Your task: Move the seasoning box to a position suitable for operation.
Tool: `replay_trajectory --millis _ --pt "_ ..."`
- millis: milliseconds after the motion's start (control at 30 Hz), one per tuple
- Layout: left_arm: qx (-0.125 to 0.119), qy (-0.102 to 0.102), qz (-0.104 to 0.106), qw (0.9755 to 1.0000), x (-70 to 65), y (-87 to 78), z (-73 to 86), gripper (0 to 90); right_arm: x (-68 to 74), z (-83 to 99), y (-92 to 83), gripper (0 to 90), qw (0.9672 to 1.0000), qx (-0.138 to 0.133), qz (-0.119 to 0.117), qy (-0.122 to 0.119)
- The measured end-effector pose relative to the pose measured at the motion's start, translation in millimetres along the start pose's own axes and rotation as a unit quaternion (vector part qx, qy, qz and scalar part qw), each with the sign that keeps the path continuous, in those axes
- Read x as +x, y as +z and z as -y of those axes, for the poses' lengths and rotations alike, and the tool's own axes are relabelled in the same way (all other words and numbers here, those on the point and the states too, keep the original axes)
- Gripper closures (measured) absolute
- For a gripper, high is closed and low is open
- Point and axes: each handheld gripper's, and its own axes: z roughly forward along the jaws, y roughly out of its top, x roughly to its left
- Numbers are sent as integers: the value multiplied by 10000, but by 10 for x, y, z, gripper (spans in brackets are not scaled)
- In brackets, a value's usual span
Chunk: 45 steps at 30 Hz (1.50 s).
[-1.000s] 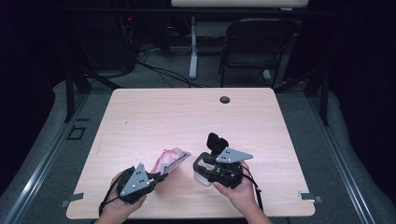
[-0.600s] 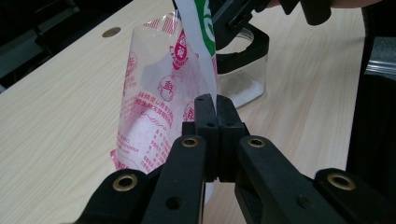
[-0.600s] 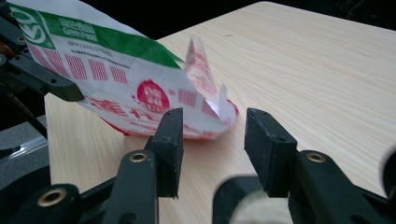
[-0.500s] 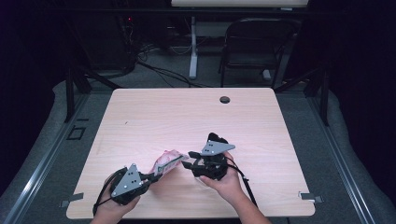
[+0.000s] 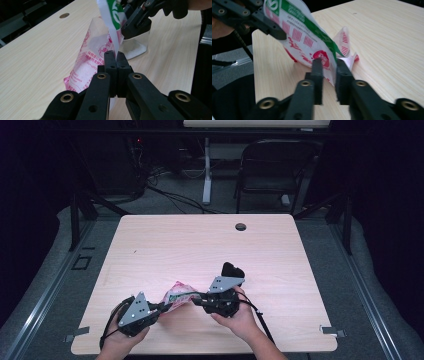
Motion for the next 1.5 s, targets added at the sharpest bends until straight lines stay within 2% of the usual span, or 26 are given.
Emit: replay_trajectory --millis 100,400,533,600,667,767,867,1000,1033,1100,1200,1233,1367,1433,1500 --pt "-7 -10 6 10000 6 -4 -1 900 -2 16 -9 896 10000 -13 -59 29" --pt "-97 -75 41 9999 21 -17 9 900 29 4 -61 900 9999 -49 -98 -52" --pt "-114 -193 154 9996 30 -6 26 900 25 2 -54 900 10000 -53 -73 35" --pt "-106 -234 174 9995 29 -4 34 865 16 -7 -54 900 10000 -63 -36 67" --pt "-113 -340 177 9992 35 -4 57 793 6 -12 -56 900 9999 -82 -5 128" --pt "-118 -439 165 9988 43 1 101 751 -10 -18 -67 900 9997 -125 23 217" --pt "-164 -578 24 9982 46 26 170 609 -19 -28 -75 900 9995 -154 51 288" --pt "-166 -624 -91 9979 45 60 239 490 -22 -47 -83 900 9993 -197 72 306" --pt "-201 -652 -173 9975 41 73 259 453 -24 -50 -86 900 9993 -199 79 304" --pt "-220 -723 -69 9971 53 98 298 393 -27 -55 -92 900 9991 -213 64 347" --pt "-74 -789 -51 9968 45 134 342 374 -25 -70 -97 900 9989 -241 93 382" --pt "-16 -745 -98 9972 36 144 355 379 -25 -76 -98 900 9989 -237 111 391" --pt "0 -704 -243 9972 36 163 404 349 -31 -99 -109 900 9985 -282 143 445" --pt "-27 -764 -221 9968 44 171 422 337 -37 -105 -116 900 9985 -271 127 449" --pt "57 -757 -237 9968 36 192 446 321 -41 -106 -116 900 9983 -279 124 491"
